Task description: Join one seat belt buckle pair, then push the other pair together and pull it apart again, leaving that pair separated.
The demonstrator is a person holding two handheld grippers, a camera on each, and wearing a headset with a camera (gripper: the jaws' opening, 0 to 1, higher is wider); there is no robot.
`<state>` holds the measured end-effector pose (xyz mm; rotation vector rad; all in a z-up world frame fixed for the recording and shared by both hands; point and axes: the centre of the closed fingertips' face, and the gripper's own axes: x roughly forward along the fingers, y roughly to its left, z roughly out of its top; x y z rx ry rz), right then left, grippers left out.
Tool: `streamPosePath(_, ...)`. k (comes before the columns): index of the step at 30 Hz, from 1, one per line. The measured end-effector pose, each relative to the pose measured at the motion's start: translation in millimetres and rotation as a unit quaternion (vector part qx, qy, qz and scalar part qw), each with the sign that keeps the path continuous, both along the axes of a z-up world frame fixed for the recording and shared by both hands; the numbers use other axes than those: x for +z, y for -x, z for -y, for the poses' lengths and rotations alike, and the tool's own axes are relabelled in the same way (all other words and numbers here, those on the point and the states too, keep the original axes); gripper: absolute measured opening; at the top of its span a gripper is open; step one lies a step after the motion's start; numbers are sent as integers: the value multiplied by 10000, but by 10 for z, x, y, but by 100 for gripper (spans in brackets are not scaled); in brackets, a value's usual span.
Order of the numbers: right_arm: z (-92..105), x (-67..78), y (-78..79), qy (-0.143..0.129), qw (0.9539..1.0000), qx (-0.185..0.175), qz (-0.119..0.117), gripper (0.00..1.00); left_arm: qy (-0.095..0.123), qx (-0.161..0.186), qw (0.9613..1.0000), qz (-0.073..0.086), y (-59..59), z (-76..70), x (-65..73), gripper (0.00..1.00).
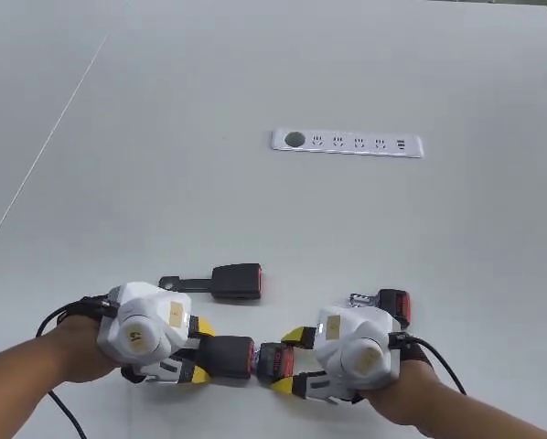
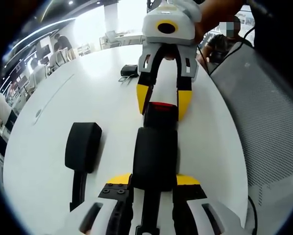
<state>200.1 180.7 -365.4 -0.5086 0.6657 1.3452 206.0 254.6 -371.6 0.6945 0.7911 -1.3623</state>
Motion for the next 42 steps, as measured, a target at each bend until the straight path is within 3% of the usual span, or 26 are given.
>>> streamPosePath(6, 4, 0, -1, 12, 10000, -25, -11, 33, -52, 18, 10000, -45, -17, 4, -12, 31)
streamPosePath(11, -7, -3, 3, 113, 9999, -44, 13, 35, -184, -61, 9998, 32, 1, 24, -11, 33)
streamPosePath(13, 2, 16, -18, 184, 9995, 14, 267, 36, -256, 46, 9997, 34, -9, 19, -11, 33)
streamPosePath(15, 27, 14, -4, 254, 9992, -51, 292, 45, -350, 465, 9981, 210, -72, -2, 3, 40)
streamPosePath(16, 38, 35, 14, 176, 9994, -307, 58, 52, -196, 432, 9987, 164, -39, 39, 38, 46)
streamPosePath(18, 71, 93, -40, 30, 9988, -463, 149, 65, 114, 654, 9978, 48, -6, 97, 101, 56)
streamPosePath(20, 156, 100, -42, 118, 9984, -543, 144, 66, 128, 698, 9974, 108, -1, 69, 136, 56)
streamPosePath(24, 256, 181, -36, -52, 9974, -706, 145, 67, 249, 987, 9947, 175, -23, 56, 227, 59)
streamPosePath(26, 324, 231, -44, -90, 9969, -757, 196, 68, 434, 1146, 9922, 238, -50, 79, 308, 59)
streamPosePath(28, 390, 284, -78, -168, 9959, -851, 249, 68, 548, 1313, 9894, 291, -92, 84, 367, 60)
streamPosePath(31, 499, 366, -160, -254, 9942, -998, 308, 69, 597, 1367, 9882, 349, -147, 99, 430, 63)
streamPosePath(34, 635, 436, -275, -316, 9925, -1136, 324, 70, 602, 1363, 9875, 507, -269, 93, 490, 62)
streamPosePath(36, 737, 484, -347, -330, 9916, -1216, 308, 71, 487, 1338, 9876, 662, -378, 49, 509, 62)
streamPosePath(38, 847, 520, -422, -355, 9908, -1274, 303, 71, 578, 1374, 9867, 647, -466, 56, 562, 62)
streamPosePath(42, 1075, 535, -563, -233, 9903, -1319, 355, 72, 514, 1333, 9865, 800, -658, 5, 614, 62)
